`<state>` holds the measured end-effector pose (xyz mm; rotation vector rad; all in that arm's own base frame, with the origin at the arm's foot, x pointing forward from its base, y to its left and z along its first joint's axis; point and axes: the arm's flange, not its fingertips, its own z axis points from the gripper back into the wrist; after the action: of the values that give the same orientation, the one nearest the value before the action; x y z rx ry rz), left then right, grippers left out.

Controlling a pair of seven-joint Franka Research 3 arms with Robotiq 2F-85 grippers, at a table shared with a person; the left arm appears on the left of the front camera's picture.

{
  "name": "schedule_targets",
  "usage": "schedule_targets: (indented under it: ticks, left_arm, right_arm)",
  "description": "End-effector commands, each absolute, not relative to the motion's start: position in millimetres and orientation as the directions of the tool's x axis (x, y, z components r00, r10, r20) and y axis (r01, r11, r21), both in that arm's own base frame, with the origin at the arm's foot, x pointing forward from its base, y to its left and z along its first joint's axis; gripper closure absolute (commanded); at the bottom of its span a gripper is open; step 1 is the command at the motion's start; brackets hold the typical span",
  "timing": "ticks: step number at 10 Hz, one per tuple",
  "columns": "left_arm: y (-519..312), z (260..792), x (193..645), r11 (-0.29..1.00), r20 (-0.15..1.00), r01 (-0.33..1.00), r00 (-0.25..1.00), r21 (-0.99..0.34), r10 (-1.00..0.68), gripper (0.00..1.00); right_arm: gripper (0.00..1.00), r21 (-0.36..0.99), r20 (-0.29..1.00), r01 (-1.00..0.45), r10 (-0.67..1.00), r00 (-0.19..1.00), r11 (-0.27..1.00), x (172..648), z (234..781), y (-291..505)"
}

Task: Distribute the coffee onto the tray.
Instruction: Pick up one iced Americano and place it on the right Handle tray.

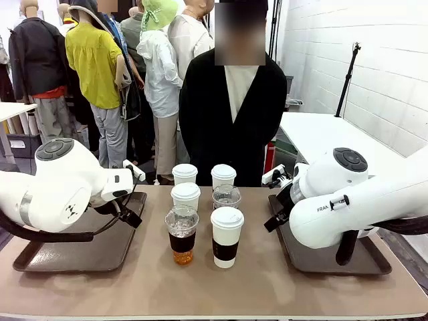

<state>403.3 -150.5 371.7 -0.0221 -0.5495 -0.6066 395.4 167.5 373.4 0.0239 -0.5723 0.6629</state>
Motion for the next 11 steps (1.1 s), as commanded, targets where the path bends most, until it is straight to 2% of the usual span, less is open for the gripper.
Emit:
schedule_targets:
  ticks: [1,11]
  left_arm:
    - [-150.6,371.7,403.2,0.826,0.497,0.547,0.683,0.138,-0.535,0.00]
    - [-150.6,371.7,403.2,0.826,0.497,0.547,0.683,0.138,-0.535,0.00]
  right_arm:
    - [0.00,-0.157,0.509,-0.588,0.575,0.640,0.794,395.4,373.4,167.5]
    - [0.00,-0.157,0.509,-0.588,0.575,0.640,0.794,395.4,373.4,167.5]
